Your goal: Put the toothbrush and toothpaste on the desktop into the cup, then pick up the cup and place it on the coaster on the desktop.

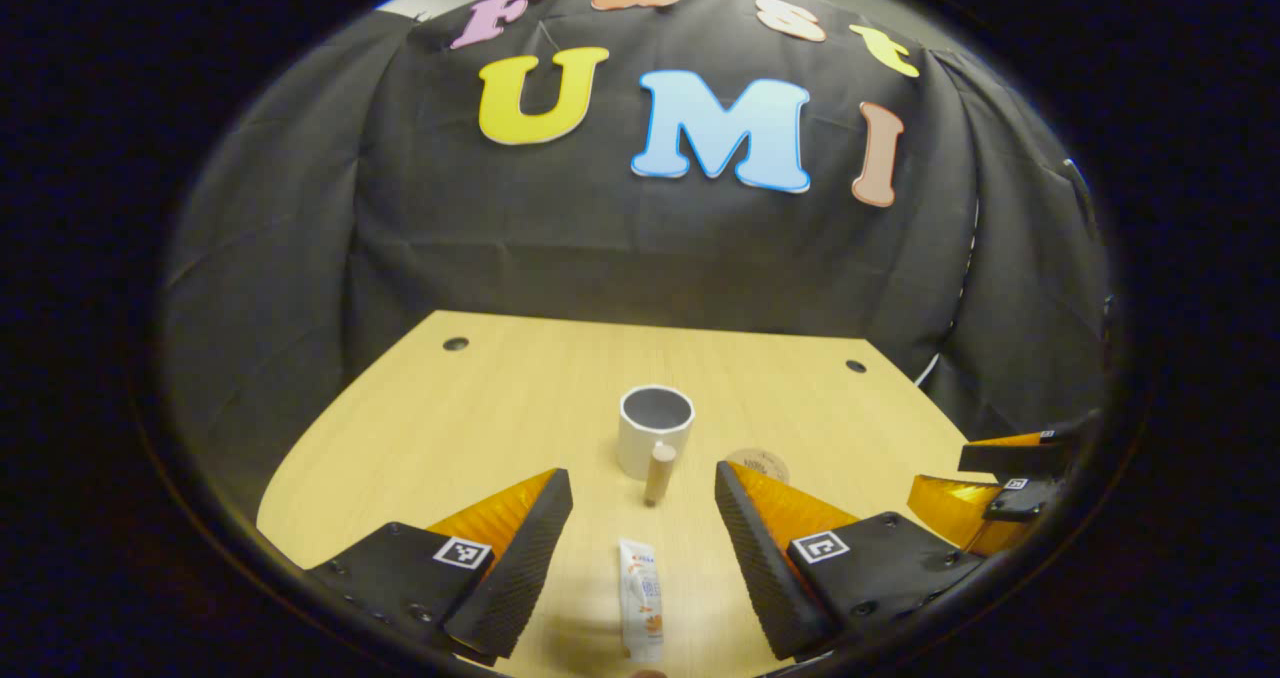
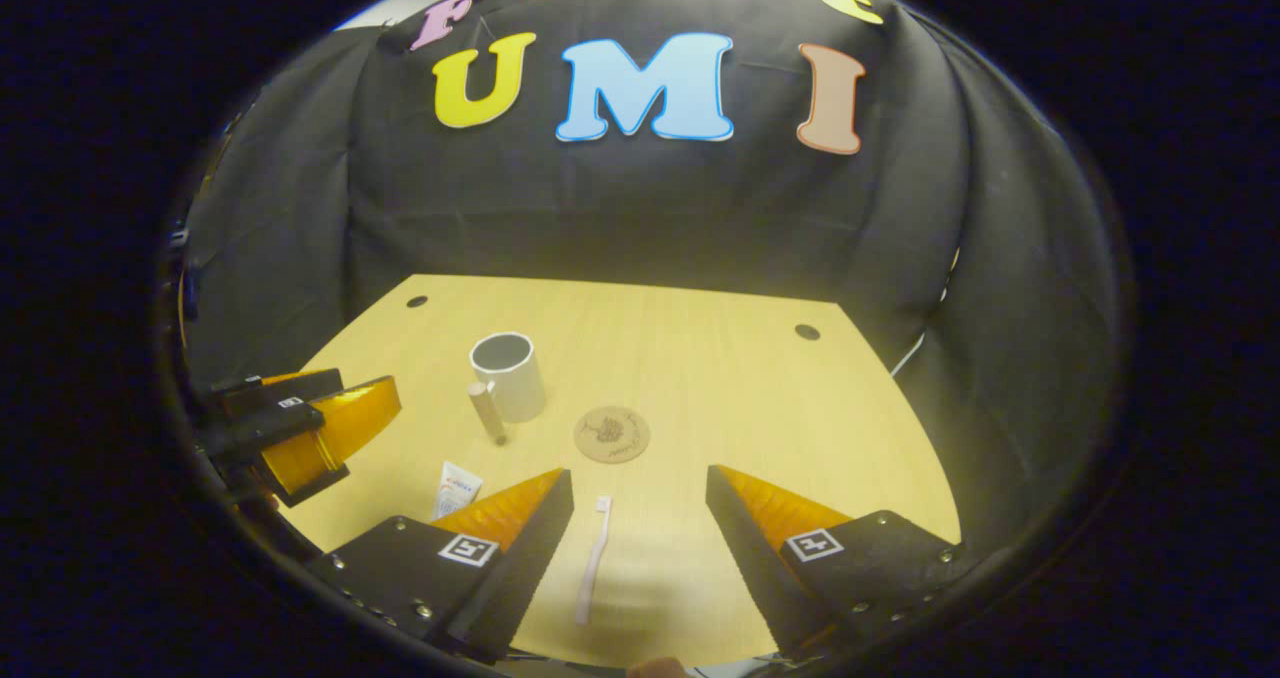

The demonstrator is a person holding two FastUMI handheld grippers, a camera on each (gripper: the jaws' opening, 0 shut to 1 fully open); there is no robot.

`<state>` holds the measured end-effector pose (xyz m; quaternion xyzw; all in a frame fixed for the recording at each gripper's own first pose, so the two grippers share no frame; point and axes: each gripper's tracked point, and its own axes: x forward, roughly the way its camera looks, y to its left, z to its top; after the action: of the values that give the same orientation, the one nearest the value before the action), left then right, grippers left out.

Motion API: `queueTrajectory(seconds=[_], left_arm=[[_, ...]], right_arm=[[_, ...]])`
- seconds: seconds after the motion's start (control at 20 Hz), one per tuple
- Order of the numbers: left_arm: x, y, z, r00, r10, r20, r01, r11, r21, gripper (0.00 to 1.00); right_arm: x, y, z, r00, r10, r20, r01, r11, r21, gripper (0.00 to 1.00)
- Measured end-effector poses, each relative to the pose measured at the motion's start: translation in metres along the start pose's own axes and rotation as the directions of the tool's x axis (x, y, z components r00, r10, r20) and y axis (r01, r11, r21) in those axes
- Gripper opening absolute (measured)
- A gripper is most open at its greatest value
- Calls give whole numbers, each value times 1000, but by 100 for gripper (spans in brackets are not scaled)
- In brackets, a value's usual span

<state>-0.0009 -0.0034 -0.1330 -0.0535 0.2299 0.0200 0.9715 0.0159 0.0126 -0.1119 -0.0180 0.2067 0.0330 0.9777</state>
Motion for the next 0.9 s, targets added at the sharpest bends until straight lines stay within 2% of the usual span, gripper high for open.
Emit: queueTrajectory(seconds=[0.2, 0.5, 0.7, 0.9], left_arm=[[14, -2, -40, 986, -3, -165, 1, 1000, -9, 94], [32, 3, -84, 937, -5, -348, -2, 1000, -18, 93], [37, 7, -110, 877, -7, -480, -4, 1000, -22, 94], [42, 9, -139, 797, -12, -604, 1, 1000, -19, 95]], right_arm=[[12, 9, -22, 993, 36, -112, -33, 999, 29, 89], [34, 21, -54, 962, 75, -263, -62, 996, 58, 89], [47, 27, -75, 927, 87, -365, -64, 995, 75, 90], [62, 38, -98, 875, 122, -469, -80, 991, 108, 90]])
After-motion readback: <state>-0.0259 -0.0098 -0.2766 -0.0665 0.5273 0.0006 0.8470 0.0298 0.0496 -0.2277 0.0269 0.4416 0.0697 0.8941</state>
